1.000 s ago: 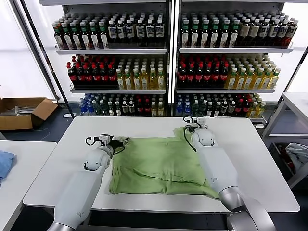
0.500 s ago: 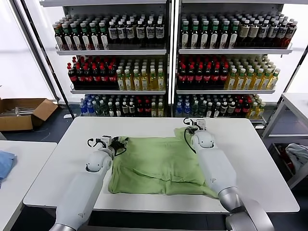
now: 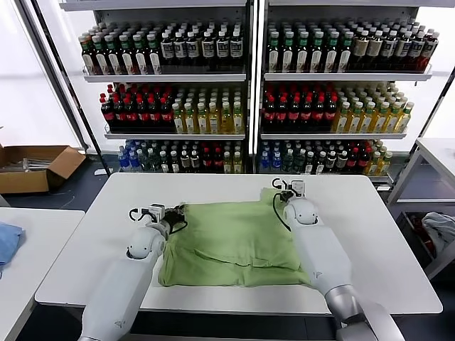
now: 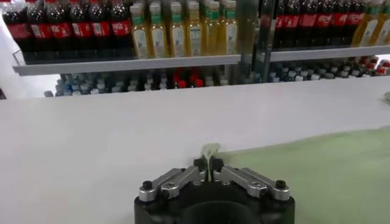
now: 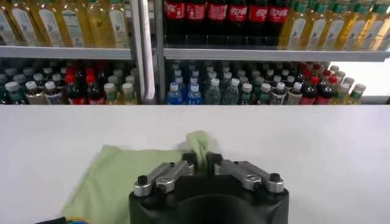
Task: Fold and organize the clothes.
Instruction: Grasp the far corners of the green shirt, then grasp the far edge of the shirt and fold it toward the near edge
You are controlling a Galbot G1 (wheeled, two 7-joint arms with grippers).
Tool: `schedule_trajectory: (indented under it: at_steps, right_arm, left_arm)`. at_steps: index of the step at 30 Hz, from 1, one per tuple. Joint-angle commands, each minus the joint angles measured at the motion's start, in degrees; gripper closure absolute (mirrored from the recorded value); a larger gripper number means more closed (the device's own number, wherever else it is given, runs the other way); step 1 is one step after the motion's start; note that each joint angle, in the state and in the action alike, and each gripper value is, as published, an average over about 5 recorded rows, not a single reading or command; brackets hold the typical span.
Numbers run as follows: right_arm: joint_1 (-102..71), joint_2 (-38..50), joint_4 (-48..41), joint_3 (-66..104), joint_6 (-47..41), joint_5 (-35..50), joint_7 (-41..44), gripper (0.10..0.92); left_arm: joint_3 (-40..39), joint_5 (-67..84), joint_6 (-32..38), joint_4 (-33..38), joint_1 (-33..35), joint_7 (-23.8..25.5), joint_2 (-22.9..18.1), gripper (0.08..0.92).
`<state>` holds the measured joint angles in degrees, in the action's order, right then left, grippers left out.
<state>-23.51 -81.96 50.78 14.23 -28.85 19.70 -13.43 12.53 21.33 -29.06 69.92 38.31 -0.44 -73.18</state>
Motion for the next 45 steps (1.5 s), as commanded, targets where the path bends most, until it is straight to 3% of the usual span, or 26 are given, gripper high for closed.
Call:
schedule_trajectory:
  at_steps: [1, 13, 28, 38, 45]
  right_arm:
    - [-3.15, 0.96, 8.71, 0.64, 1.64, 0.62, -0.20, 0.915]
    - [-11.31, 4.64, 29.25, 1.12, 3.50, 2.74, -2.33, 0.920]
    - [-29.91, 8.04, 53.10, 4.87, -0.05, 5.48, -9.22, 0.920]
    - [-42.48, 8.39, 62.22, 7.04, -2.90, 4.62, -11.94, 0.920]
    - [-47.65, 8.19, 63.30, 8.81, -3.63, 3.26, -12.79, 0.920]
  left_arm:
    - [0.44, -0.85, 4.76, 5.09, 0.91, -0.48, 0.15, 0.908]
    - [1.28, -0.57, 7.83, 14.77, 5.32, -2.25, 1.70, 0.908]
    - [4.03, -3.14, 7.76, 27.51, 19.34, -2.00, 2.24, 0.908]
    - [5.94, -6.67, 8.46, 33.41, 28.48, -0.76, 1.68, 0.908]
    - [6.92, -8.29, 8.68, 34.87, 32.28, -0.23, 0.60, 0.908]
